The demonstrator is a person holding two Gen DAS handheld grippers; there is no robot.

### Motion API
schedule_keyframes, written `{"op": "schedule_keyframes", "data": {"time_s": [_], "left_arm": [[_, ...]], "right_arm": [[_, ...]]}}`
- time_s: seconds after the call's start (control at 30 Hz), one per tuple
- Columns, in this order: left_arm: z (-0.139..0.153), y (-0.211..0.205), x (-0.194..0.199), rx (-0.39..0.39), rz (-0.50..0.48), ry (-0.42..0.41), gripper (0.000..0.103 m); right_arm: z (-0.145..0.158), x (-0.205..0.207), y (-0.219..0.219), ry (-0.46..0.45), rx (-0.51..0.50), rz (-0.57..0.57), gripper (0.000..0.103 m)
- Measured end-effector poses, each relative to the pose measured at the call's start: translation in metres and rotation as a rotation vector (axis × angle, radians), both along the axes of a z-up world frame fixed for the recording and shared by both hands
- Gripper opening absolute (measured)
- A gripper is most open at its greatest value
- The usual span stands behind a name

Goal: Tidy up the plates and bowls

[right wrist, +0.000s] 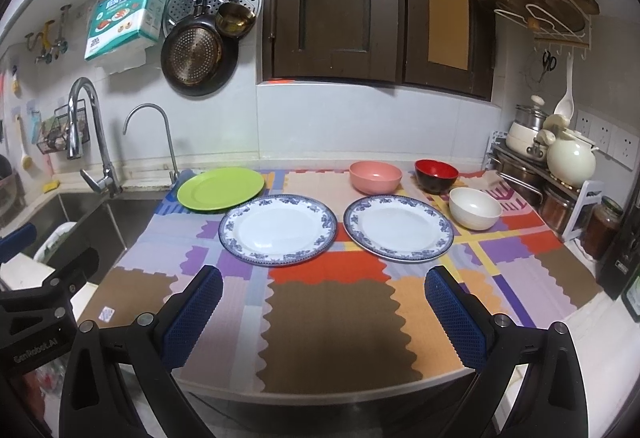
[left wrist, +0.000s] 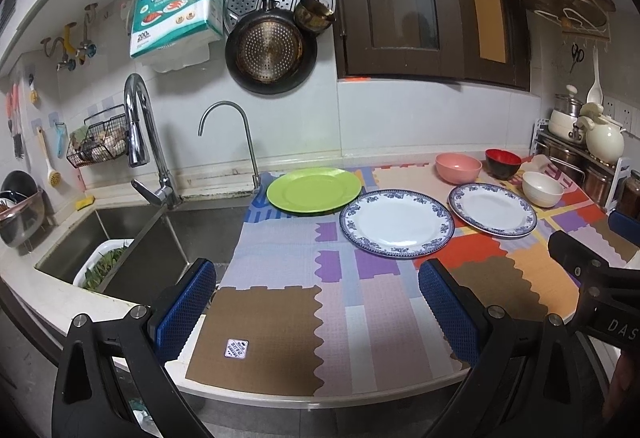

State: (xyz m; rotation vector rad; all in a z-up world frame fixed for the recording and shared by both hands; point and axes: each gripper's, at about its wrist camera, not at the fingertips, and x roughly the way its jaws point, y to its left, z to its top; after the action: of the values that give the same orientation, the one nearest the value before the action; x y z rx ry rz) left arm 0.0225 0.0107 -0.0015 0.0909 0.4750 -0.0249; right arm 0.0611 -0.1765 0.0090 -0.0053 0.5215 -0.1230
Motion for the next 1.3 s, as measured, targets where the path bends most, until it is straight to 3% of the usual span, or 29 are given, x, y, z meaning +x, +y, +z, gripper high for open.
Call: {"op": "schedule_keyframes", "data": {"time_s": [0.33, 0.6, 1.3], "left_arm": [[-0.006, -0.004, 0.037, 0.000, 0.032, 0.013, 0.103], [-0.009, -0.018, 0.088, 0.013, 0.074, 0.023, 0.103], [-0.037, -0.049, 0.219, 0.049, 0.157, 0.174, 0.103]], "right_arm": [[-0.009, 0.043, -0.005, 0.005, 0.007, 0.020, 0.102], [-0.016, 0.102, -0.020, 0.022, 0.006, 0.053, 0.102], [-0.057, 0.247, -0.047, 0.184, 0.003, 0.171, 0.099]]}}
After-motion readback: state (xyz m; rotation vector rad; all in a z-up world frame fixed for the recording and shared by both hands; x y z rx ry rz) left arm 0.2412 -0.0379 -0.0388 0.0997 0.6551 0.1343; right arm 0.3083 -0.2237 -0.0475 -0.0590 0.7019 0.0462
